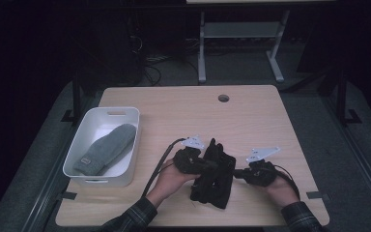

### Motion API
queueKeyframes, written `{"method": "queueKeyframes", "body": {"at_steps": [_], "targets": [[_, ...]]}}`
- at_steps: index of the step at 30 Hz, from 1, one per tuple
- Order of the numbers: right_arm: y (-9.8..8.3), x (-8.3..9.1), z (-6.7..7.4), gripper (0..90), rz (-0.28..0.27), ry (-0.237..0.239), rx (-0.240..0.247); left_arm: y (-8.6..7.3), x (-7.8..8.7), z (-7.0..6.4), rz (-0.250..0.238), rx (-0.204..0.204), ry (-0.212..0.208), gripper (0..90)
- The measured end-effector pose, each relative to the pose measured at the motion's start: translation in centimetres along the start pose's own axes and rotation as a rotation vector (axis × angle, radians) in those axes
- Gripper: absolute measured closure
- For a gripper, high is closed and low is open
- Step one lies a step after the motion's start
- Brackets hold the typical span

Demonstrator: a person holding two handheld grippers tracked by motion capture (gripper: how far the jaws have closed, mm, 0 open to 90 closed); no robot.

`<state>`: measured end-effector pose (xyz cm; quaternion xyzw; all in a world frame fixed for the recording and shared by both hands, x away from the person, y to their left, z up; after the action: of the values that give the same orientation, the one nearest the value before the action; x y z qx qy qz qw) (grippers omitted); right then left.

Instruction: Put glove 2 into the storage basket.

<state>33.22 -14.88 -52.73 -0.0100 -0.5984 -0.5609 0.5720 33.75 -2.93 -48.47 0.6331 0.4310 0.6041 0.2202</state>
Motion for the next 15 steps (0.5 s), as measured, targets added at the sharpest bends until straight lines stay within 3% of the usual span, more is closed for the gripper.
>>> {"method": "queueKeyframes", "body": {"at_steps": [3,7,15], "targets": [[0.1,0.7,-1.1,89.8,-0.021,-0.023,-0.023,0.3,-0.3,-0.1,-0.017,0.002,-0.006,76.7],[0.0,1.6,-2.6,81.1,-0.052,-0.054,-0.056,0.8,-0.6,-0.3,-0.023,-0.017,-0.01,74.3],[-0.4,2.3,-4.7,65.7,-0.081,-0.119,-0.092,0.8,-1.3,-1.5,-0.002,-0.04,-0.034,84.8]]}}
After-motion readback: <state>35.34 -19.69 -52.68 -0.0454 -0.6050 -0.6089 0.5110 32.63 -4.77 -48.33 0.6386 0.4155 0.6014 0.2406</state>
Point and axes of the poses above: each handheld gripper's, and its own axes: x roughly backward along the jaws, y roughly out of its top, z roughly to its left, the point moved 10 cm from there along -x, roughly forward along the jaws, and after that the axes turned 10 degrees about -x, right-handed, at the moved point
